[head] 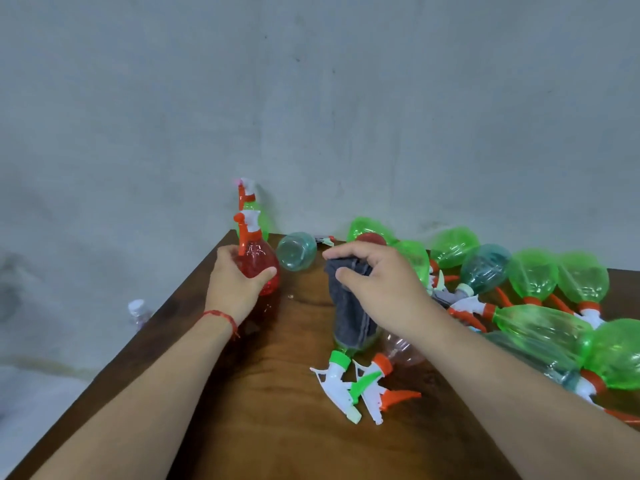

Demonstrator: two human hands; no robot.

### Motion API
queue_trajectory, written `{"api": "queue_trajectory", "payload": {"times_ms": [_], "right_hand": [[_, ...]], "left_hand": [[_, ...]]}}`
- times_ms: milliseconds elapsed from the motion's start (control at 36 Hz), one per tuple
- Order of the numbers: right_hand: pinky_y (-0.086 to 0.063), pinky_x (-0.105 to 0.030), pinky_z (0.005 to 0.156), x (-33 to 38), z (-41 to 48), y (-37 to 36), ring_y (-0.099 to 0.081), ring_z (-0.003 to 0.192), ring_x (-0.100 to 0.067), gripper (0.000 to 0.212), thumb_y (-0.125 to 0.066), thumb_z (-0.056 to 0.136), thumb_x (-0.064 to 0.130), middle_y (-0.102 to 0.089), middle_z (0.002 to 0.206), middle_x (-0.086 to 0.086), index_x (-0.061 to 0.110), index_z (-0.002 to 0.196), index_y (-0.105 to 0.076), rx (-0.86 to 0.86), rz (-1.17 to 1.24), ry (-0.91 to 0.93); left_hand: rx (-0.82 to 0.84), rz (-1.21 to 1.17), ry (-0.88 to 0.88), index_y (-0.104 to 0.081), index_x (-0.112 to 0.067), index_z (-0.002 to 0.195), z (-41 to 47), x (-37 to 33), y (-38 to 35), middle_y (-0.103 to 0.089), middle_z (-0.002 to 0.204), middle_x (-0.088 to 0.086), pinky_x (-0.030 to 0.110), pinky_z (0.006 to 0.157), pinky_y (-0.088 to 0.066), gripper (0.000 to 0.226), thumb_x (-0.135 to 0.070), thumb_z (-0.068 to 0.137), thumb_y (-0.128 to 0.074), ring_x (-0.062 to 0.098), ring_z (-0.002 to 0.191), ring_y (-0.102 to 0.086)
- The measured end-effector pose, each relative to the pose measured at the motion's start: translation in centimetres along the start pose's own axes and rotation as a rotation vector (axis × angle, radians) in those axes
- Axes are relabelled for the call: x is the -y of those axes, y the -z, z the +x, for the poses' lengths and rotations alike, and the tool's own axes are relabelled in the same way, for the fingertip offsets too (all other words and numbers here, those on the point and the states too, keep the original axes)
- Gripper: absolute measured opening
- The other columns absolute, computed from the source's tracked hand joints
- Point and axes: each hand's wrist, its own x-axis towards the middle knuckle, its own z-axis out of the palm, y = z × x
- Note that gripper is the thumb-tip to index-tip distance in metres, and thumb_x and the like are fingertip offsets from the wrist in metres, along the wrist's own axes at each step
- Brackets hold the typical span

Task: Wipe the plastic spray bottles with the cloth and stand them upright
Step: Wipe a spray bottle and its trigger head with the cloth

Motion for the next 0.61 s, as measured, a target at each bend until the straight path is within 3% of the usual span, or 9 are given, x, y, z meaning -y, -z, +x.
{"api": "queue_trajectory", "payload": {"times_ms": [83, 167, 222, 389, 528, 611], "right_hand": [[-0.053, -0.013, 0.081, -0.2, 2.4, -1.0, -0.067, 0.095, 0.003, 0.036, -0.066, 0.095, 0.005, -0.072, 0.106, 0.031, 0.036, 0.107, -0.081, 0.005, -0.069, -0.025], [-0.053, -0.015, 0.08, -0.6, 4.6, -1.4, -0.069, 0.09, 0.004, 0.035, -0.067, 0.094, 0.007, -0.074, 0.103, 0.027, 0.038, 0.105, -0.08, 0.012, -0.1, -0.041], [-0.049, -0.012, 0.073, -0.8, 5.4, -1.5, -0.069, 0.086, 0.005, 0.034, -0.067, 0.094, 0.007, -0.074, 0.101, 0.026, 0.035, 0.107, -0.081, 0.01, -0.088, -0.056], [-0.048, -0.008, 0.068, -1.8, 6.1, -1.6, -0.069, 0.083, -0.003, 0.032, -0.067, 0.095, 0.007, -0.075, 0.1, 0.018, 0.034, 0.108, -0.081, 0.0, -0.098, -0.08], [-0.052, -0.012, 0.072, -2.6, 6.7, -1.5, -0.07, 0.086, -0.005, 0.032, -0.068, 0.096, 0.007, -0.074, 0.105, 0.019, 0.034, 0.108, -0.081, -0.001, -0.089, -0.097], [-0.051, -0.01, 0.073, -3.1, 7.0, -1.3, -0.071, 0.087, -0.003, 0.032, -0.068, 0.096, 0.008, -0.076, 0.107, 0.016, 0.033, 0.11, -0.081, -0.007, -0.08, -0.096]], "left_hand": [[0.044, 0.106, -0.025, -0.05, -0.025, 0.135, 1.7, 1.1, -0.5, -0.066, 0.126, -0.005, 0.037, 0.102, -0.054, 0.071, -0.046, 0.081, -0.092, 0.016, 0.112, -0.066], [0.001, 0.299, -0.039, -0.051, -0.022, 0.142, 3.5, 1.1, -0.8, -0.058, 0.133, 0.007, 0.05, 0.11, -0.051, 0.078, -0.055, 0.082, -0.087, 0.032, 0.129, -0.057], [-0.005, 0.35, -0.023, -0.051, -0.021, 0.143, 4.4, 0.8, -0.9, -0.057, 0.131, 0.01, 0.052, 0.109, -0.052, 0.08, -0.058, 0.082, -0.086, 0.036, 0.128, -0.058], [0.081, 0.251, -0.016, -0.046, -0.019, 0.149, 6.3, -0.4, -2.8, -0.074, 0.123, 0.011, 0.045, 0.101, -0.056, 0.072, -0.037, 0.091, -0.085, 0.036, 0.115, -0.071], [0.097, 0.143, 0.009, -0.045, -0.012, 0.147, 7.2, -0.6, -5.2, -0.071, 0.082, -0.001, 0.033, 0.091, -0.052, 0.055, -0.02, 0.1, -0.073, 0.022, 0.092, -0.067], [0.038, 0.083, 0.028, -0.05, -0.01, 0.134, 7.7, -0.7, -6.4, -0.071, 0.084, -0.003, 0.03, 0.086, -0.048, 0.038, -0.017, 0.103, -0.069, 0.022, 0.095, -0.07]]}}
